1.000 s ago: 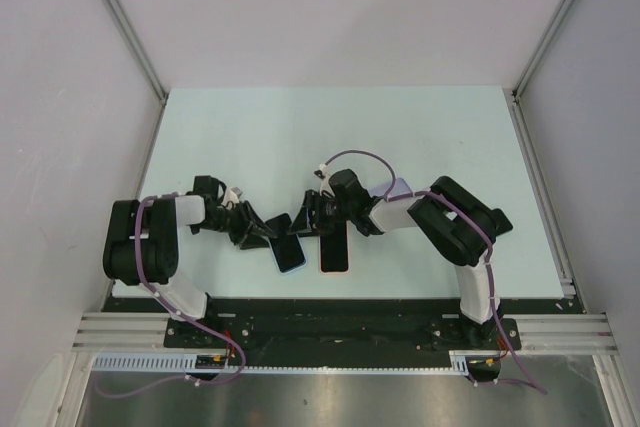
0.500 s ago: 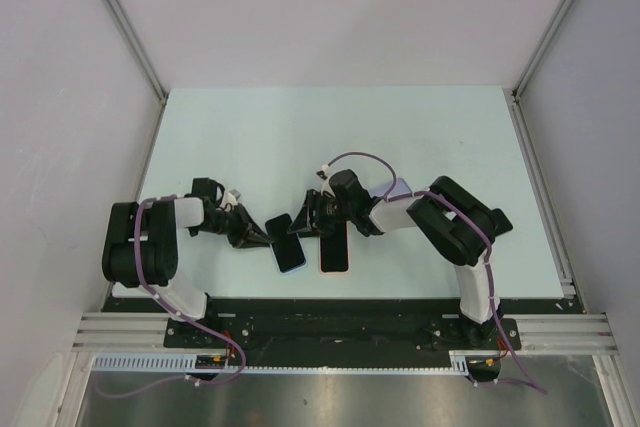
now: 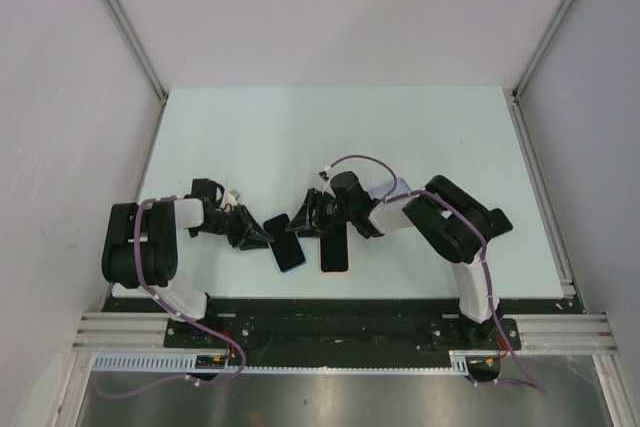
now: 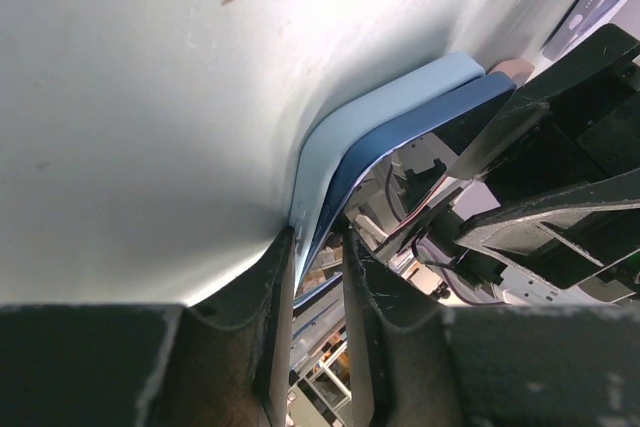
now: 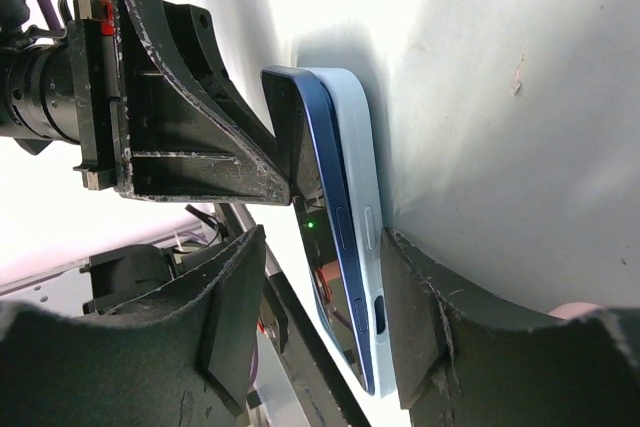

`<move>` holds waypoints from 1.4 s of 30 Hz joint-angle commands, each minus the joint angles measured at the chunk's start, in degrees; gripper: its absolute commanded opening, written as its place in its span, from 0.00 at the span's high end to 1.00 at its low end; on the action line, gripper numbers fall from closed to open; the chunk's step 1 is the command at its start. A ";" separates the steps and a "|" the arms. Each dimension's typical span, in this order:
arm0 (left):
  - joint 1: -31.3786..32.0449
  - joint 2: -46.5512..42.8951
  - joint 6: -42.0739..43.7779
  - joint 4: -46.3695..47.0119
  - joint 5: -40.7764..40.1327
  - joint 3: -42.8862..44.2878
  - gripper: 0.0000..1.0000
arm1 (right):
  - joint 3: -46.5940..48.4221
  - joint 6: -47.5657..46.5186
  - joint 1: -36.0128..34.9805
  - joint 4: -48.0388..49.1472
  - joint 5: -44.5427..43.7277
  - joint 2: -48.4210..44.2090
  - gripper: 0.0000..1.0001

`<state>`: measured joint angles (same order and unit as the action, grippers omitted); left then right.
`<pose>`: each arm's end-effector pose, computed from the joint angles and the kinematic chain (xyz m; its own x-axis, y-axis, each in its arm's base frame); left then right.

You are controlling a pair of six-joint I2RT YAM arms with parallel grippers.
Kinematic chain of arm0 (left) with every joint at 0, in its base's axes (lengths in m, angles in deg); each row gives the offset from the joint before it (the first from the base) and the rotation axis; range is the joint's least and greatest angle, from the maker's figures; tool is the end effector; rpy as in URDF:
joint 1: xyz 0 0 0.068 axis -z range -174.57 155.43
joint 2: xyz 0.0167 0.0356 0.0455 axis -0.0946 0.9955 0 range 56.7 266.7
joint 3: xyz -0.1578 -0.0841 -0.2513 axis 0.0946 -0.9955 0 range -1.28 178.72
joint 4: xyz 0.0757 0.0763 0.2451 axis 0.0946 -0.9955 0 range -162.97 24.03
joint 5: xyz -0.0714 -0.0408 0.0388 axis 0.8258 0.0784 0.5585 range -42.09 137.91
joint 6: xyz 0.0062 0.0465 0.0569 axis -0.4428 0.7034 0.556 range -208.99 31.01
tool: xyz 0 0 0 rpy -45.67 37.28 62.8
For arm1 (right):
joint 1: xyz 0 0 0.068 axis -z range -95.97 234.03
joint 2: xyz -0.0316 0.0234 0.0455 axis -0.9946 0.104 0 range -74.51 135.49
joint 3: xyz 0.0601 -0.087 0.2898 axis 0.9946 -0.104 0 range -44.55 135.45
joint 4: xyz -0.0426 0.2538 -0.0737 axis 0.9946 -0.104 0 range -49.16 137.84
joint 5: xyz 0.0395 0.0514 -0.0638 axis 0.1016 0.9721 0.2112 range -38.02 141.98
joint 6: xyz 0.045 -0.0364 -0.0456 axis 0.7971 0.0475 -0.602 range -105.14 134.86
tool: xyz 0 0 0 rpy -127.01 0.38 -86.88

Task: Put the phone into the phone case

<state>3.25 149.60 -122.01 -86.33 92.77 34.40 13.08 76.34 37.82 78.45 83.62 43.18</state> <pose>0.2485 -0.0340 0.1197 -0.8862 -0.4203 0.1950 -0.4272 0.5785 -0.6948 0.2865 0.3453 0.1295 -0.9802 0.0584 -0.1891 -0.1454 0.4359 0.8882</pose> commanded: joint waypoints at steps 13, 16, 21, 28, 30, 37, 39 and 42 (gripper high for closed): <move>2.61 1.93 0.75 4.46 11.30 0.17 0.70 | 3.37 4.72 -6.43 18.79 12.75 -0.62 0.48; 2.61 1.76 1.64 2.17 8.58 1.05 0.70 | 3.37 3.83 -6.43 17.38 12.13 -0.80 0.48; 2.61 3.07 1.29 3.39 9.98 1.14 0.83 | 3.37 4.53 -6.60 18.43 12.39 -1.14 0.48; 2.61 2.72 1.55 2.87 9.63 0.88 0.80 | 3.37 -1.44 -6.52 6.67 8.71 -2.46 0.48; 2.61 2.63 1.46 2.61 8.76 0.88 0.79 | 3.37 -3.54 -6.52 3.08 6.69 -3.51 0.48; 2.61 2.55 1.99 1.29 6.64 1.41 0.77 | 3.37 -9.00 -5.99 -7.23 0.62 -6.42 0.81; 2.61 2.46 1.99 1.38 6.38 1.41 0.76 | 3.37 -9.44 -6.17 -7.49 0.62 -6.68 0.92; 2.70 0.62 1.99 1.29 5.59 1.58 0.71 | 3.37 -10.32 -6.25 -8.72 -0.26 -7.56 1.00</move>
<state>5.13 151.83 -120.26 -86.20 99.13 34.84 13.63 69.30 32.92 68.36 82.51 40.40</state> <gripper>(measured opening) 0.260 0.134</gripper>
